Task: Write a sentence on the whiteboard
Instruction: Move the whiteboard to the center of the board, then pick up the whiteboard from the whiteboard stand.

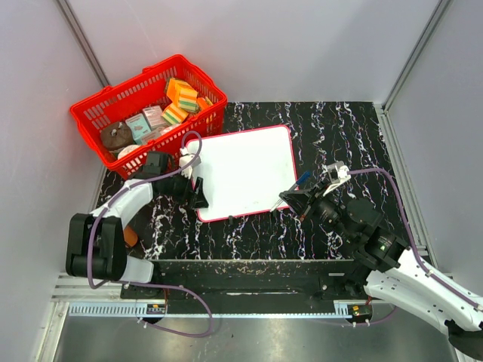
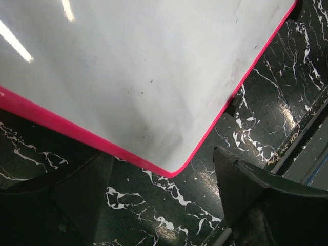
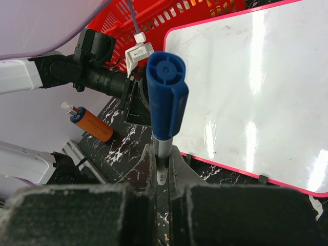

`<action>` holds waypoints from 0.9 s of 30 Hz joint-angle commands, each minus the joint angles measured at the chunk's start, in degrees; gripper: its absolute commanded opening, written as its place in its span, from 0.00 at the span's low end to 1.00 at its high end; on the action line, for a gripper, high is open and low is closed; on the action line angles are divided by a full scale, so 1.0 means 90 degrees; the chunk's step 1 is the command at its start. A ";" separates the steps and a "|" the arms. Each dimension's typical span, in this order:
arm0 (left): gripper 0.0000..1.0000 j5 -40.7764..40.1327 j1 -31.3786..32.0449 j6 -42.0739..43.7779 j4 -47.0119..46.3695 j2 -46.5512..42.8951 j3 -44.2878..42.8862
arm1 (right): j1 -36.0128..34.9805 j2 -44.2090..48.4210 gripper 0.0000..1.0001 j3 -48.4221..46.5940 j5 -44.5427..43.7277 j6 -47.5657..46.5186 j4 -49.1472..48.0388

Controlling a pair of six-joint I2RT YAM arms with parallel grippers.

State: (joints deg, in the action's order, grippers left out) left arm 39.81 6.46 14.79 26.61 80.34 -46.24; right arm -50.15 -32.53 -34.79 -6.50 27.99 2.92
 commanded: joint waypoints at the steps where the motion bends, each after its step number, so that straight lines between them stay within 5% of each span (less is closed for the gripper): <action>1: 0.86 -0.0146 0.0025 0.0232 0.0022 -0.0459 -0.0165 | -0.0004 0.0099 0.00 -0.0119 -0.0156 0.0045 -0.0070; 6: 0.98 -0.0370 0.0034 0.0203 0.0051 -0.0946 -0.0126 | -0.0004 0.0129 0.00 -0.0129 -0.0186 0.0025 -0.0031; 18: 0.99 -0.2041 0.0015 0.0231 -0.0017 -0.2167 -0.0136 | -0.0004 0.0138 0.00 -0.0188 -0.0205 -0.0034 0.0086; 27: 0.93 -0.0177 -0.0122 0.0154 0.1046 -0.1517 -0.1014 | -0.0004 0.0080 0.00 -0.0207 -0.0186 -0.0043 0.0056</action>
State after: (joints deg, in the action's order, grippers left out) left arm 29.54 6.04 16.29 31.11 62.08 -49.41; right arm -50.15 -31.73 -34.81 -6.68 27.92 4.27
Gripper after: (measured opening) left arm 0.969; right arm 0.068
